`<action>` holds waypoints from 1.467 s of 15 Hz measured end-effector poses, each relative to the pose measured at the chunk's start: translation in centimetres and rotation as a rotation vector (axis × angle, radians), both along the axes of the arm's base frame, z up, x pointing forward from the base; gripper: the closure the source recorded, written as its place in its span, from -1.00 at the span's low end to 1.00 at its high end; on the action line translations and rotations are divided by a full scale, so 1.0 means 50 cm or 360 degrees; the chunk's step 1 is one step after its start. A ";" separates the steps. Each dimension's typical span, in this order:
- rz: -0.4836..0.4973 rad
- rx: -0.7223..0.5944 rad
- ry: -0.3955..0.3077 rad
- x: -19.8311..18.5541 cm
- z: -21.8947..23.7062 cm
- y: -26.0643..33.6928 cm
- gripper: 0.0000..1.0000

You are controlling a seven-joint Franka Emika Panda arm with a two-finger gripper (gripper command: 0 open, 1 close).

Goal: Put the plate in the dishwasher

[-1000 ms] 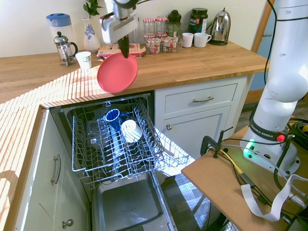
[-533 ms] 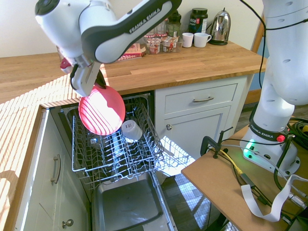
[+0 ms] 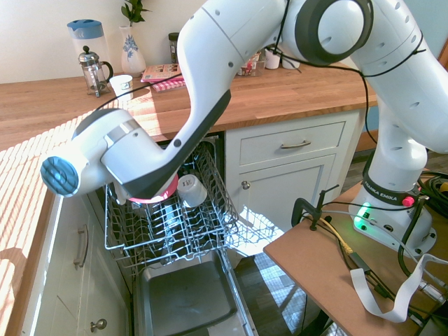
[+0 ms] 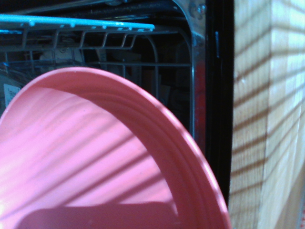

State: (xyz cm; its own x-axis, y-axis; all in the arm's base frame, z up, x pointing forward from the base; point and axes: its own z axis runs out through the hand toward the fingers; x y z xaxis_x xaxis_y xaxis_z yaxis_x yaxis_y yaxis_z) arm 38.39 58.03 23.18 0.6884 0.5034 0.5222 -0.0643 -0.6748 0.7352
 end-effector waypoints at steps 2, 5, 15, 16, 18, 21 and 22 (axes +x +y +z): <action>0.0022 -0.0057 -0.0016 -0.027 -0.046 0.028 1.00; 0.0010 -0.0062 0.0031 -0.034 -0.096 0.052 1.00; -0.0268 -0.0025 0.0512 -0.001 -0.143 0.066 -1.00; -0.0296 -0.0012 0.0592 0.002 -0.134 0.068 -1.00; -0.0365 0.0023 0.0777 0.008 -0.116 0.066 -1.00; -0.0442 0.0113 0.0925 0.031 -0.071 0.060 -1.00; -0.0465 0.0167 0.0955 0.044 -0.037 0.057 -1.00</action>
State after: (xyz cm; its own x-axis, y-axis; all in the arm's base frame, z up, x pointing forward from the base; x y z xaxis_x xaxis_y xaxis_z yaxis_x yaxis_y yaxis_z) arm 40.61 60.87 21.34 0.9745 0.2201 0.0427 0.1443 -0.7613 0.6321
